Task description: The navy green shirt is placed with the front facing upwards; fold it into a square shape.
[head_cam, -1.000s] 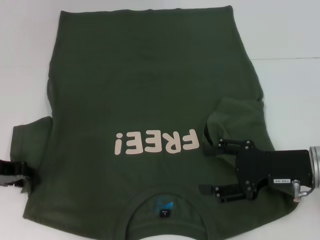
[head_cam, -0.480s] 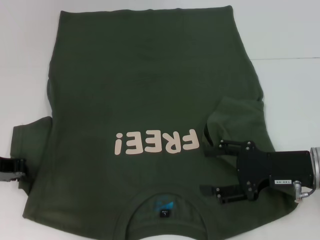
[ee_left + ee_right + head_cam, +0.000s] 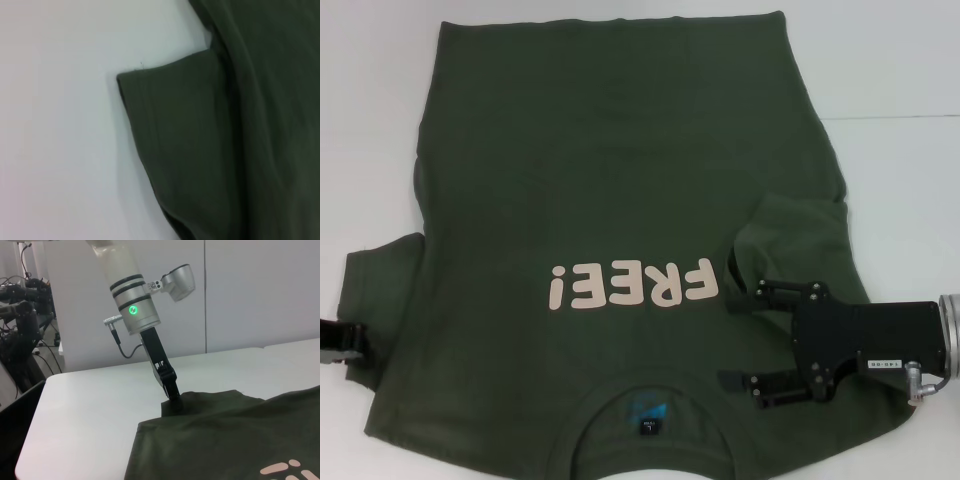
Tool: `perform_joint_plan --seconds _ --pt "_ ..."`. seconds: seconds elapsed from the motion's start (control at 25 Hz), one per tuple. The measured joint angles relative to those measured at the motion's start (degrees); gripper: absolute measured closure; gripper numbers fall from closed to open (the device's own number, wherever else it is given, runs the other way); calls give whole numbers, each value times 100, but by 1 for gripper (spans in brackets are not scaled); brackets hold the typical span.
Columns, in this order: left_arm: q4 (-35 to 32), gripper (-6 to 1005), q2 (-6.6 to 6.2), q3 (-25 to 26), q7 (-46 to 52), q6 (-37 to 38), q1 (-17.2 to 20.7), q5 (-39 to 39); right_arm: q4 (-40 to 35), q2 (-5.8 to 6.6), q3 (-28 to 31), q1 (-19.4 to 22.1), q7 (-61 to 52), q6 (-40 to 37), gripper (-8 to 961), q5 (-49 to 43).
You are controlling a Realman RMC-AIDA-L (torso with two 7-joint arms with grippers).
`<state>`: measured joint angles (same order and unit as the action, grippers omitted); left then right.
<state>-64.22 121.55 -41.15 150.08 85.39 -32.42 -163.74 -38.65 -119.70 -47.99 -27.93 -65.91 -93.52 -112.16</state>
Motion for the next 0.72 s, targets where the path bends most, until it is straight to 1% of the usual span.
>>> perform_joint_plan --seconds 0.08,0.2,0.48,0.64,0.72 --pt "-120 963 0 -108 -16 -45 88 -2 1 0 0 -1 0 6 36 4" --pt "-249 962 -15 -122 -18 -104 196 -5 3 -1 0 -2 4 22 36 10" --pt "-531 962 -49 6 -24 -421 402 -9 7 -8 12 -2 1 38 36 25" --pt "-561 962 -60 130 -46 -627 423 -9 7 -9 40 2 -8 17 36 28" --pt "-563 962 -66 206 -71 -857 436 -9 10 -9 42 6 -9 16 36 29"
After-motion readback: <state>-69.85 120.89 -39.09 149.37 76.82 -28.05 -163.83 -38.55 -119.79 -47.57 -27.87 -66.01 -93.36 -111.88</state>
